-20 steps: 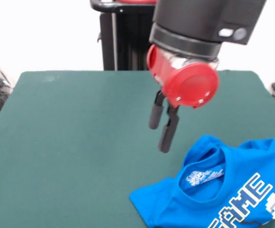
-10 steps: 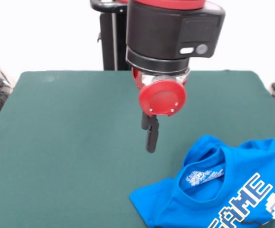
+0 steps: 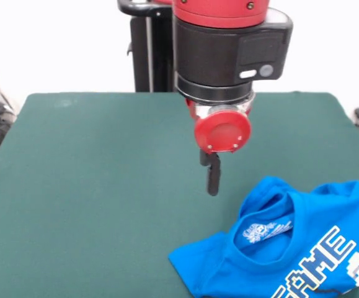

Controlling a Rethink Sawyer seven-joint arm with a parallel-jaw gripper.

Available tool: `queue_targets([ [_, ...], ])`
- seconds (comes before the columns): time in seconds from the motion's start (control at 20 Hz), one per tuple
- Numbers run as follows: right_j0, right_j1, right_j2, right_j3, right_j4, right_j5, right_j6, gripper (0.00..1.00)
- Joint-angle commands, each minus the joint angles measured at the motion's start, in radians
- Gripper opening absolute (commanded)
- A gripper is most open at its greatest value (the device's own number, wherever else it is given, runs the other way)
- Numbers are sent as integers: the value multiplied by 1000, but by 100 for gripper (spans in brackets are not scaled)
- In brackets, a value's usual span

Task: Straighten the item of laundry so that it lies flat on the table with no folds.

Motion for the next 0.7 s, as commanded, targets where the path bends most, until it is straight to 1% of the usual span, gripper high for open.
queue_targets([
  [0.05, -7, 28, 173, 185, -16, -83, -232, 100],
  [0.25, 2, 50, 163, 157, -43, -104, -189, 100],
  [0.5, 38, 52, 104, 96, -89, -36, -140, 100],
  [0.7, 9, 80, 118, 69, -113, -52, -178, 100],
])
